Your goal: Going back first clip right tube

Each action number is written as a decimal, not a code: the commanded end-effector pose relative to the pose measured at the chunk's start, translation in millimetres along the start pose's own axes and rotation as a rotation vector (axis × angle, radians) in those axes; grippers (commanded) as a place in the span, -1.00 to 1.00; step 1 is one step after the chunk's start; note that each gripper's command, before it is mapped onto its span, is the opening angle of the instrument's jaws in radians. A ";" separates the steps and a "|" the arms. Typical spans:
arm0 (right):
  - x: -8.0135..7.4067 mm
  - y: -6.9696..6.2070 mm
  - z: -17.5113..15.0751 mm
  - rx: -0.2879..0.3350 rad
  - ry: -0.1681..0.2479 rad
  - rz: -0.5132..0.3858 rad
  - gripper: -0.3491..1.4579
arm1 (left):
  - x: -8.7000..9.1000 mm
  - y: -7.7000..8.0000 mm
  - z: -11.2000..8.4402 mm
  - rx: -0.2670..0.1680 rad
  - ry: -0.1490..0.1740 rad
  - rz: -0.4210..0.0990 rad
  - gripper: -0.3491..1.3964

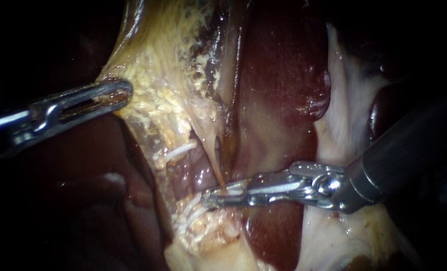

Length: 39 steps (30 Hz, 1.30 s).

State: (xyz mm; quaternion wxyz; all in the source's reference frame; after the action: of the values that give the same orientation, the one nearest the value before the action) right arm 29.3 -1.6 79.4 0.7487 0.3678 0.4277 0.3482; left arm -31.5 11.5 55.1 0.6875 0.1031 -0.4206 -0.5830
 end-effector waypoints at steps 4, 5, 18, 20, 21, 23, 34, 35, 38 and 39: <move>0.0 0.0 0.0 -0.002 0.001 -0.035 -0.81 | -0.1 0.0 -0.1 -0.003 -0.001 -0.001 -1.00; 0.0 0.0 0.0 -0.001 0.001 -0.052 -0.60 | -0.1 0.0 -0.1 -0.004 -0.001 -0.001 -1.00; 1.2 -0.8 -2.5 0.006 0.080 -0.376 0.05 | 0.0 -0.1 -0.1 -0.008 -0.003 -0.002 -1.00; 1.4 -1.2 -3.3 0.012 0.085 -0.427 0.05 | 0.0 -0.1 -0.1 -0.006 -0.002 -0.002 -1.00; 1.5 -1.5 -3.7 0.012 0.092 -0.443 0.05 | 0.0 -0.1 -0.1 -0.006 -0.002 -0.002 -1.00; 1.8 -2.0 -4.8 0.021 0.105 -0.480 0.05 | 0.0 -0.1 -0.1 -0.006 -0.002 -0.002 -1.00; 4.8 -3.5 -11.1 0.036 0.154 -0.584 0.05 | 0.0 -0.1 -0.1 -0.006 -0.002 -0.002 -1.00; 5.0 -3.6 -11.6 0.035 0.158 -0.593 0.05 | 0.0 -0.1 -0.1 -0.006 -0.002 -0.002 -1.00; 5.9 -4.0 -13.4 0.025 0.176 -0.623 0.05 | 0.0 -0.2 -0.1 -0.007 -0.002 -0.002 -1.00; 6.3 -4.2 -14.0 0.024 0.185 -0.636 0.05 | 0.0 -0.2 -0.1 -0.007 -0.002 -0.002 -1.00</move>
State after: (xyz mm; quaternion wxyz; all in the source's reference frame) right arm 19.8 5.4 68.0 0.7728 0.1882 0.5933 0.1237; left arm -31.5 11.4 54.9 0.6866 0.1008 -0.4195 -0.5852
